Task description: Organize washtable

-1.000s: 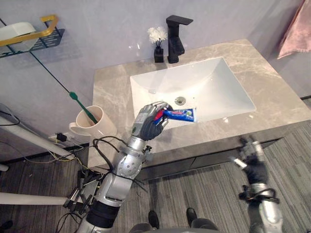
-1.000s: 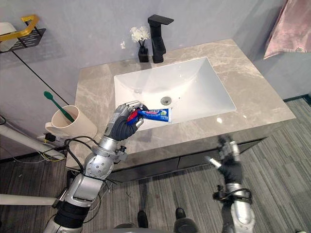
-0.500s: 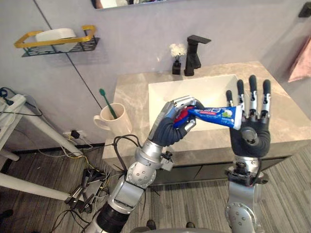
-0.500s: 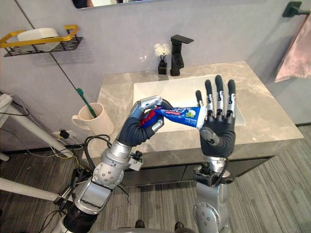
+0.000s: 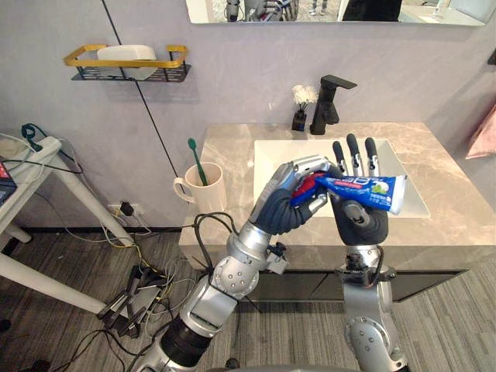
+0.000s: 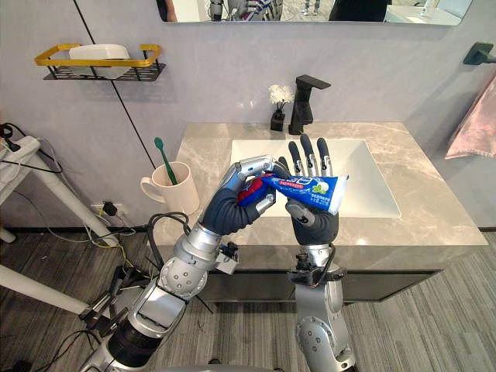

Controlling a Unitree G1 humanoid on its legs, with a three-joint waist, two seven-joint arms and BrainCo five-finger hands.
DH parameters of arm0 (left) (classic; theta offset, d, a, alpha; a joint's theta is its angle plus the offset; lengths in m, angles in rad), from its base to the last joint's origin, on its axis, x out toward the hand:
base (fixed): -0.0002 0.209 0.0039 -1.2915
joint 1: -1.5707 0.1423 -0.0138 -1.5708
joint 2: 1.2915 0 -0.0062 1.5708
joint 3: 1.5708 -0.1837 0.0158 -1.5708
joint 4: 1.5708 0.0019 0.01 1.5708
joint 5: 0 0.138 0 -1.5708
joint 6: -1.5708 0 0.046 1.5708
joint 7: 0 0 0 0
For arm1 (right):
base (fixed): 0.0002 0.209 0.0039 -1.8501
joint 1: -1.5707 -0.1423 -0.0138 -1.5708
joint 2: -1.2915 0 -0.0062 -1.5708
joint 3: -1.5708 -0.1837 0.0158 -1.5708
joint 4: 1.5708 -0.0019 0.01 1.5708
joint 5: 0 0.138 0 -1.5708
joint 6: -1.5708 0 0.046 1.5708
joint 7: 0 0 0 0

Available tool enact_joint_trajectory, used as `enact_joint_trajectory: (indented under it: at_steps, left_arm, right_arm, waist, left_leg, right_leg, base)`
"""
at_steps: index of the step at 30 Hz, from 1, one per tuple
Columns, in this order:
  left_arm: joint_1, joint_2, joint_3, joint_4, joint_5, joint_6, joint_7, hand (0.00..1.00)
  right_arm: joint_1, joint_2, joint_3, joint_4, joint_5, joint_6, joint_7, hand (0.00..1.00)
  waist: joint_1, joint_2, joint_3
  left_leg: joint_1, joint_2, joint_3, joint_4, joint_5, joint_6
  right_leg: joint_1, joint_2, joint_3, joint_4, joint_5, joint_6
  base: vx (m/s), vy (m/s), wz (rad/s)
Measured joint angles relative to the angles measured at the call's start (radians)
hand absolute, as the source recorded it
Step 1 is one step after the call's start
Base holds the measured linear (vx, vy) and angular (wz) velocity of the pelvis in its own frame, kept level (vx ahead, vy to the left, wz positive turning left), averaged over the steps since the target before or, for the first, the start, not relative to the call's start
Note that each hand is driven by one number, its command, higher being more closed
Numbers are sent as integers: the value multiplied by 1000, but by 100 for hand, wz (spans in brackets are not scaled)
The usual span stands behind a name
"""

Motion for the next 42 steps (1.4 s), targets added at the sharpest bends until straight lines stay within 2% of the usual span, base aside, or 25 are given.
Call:
enact_joint_trajectory:
  at_steps: [1, 8, 14, 26, 27, 30, 39, 42]
  left_arm:
    - [0, 0, -1, 0, 0, 0, 0, 100]
    - [-1, -3, -24, 13, 0, -7, 5, 100]
    - [0, -8, -26, 46, -3, -15, 19, 100]
    - [32, -15, -4, 76, -8, -48, 18, 100]
    - [37, -18, -1, 77, -7, -49, 18, 100]
    - [45, -28, 14, 86, -7, -52, 16, 100]
    - [52, -29, 25, 111, -9, -55, 19, 100]
    - [53, -38, 32, 111, -23, -60, 27, 100]
  right_arm:
    - [-2, -1, 6, 5, -1, 0, -1, 100]
    - [-34, 1, 28, 31, -48, 3, -42, 100]
    - [-43, 7, 19, 46, -168, -4, -116, 100]
    - [-43, 15, -26, 46, -358, 2, -161, 100]
    - [-43, 15, -26, 46, -364, 6, -164, 0]
    - [-43, 20, -45, 46, -425, 20, -167, 0]
    - [-66, 26, -60, 36, -431, 19, -167, 0]
    - [-89, 33, -50, 36, -432, 19, -173, 0]
  waist:
    - [0, -1, 0]
    - [1, -15, -19]
    - [1, -23, -29]
    - [0, -24, -30]
    - [0, -24, -30]
    - [0, -24, -30]
    - [0, -20, -32]
    - [0, -9, -39]
  left_leg:
    - [0, -1, -2, -2, 2, 0]
    - [0, -1, -6, -6, 6, -1]
    - [0, -1, -6, -6, 8, 0]
    - [1, 1, 11, -7, 8, 1]
    - [1, 1, 13, -7, 8, 1]
    - [4, 1, 19, -8, 8, 1]
    - [6, 1, 23, -8, 8, 1]
    - [6, 1, 25, -8, 8, 1]
  right_leg:
    - [0, -1, -2, 0, 0, 1]
    - [-1, -1, -5, 0, 1, 1]
    - [-1, 0, -5, 0, 2, 3]
    - [-14, 2, 14, -2, 7, 9]
    - [-15, 2, 15, -2, 7, 10]
    - [-15, 2, 21, -2, 9, 11]
    - [-15, 2, 26, -6, 13, 13]
    - [-5, 2, 27, -28, 27, 13]
  base:
    - [-16, 9, 5]
    - [0, 0, 0]
    - [0, 0, 0]
    - [-5, 1, -4]
    - [0, 1, -10]
    - [-1, 4, -5]
    - [0, 0, 0]
    - [0, 0, 0]
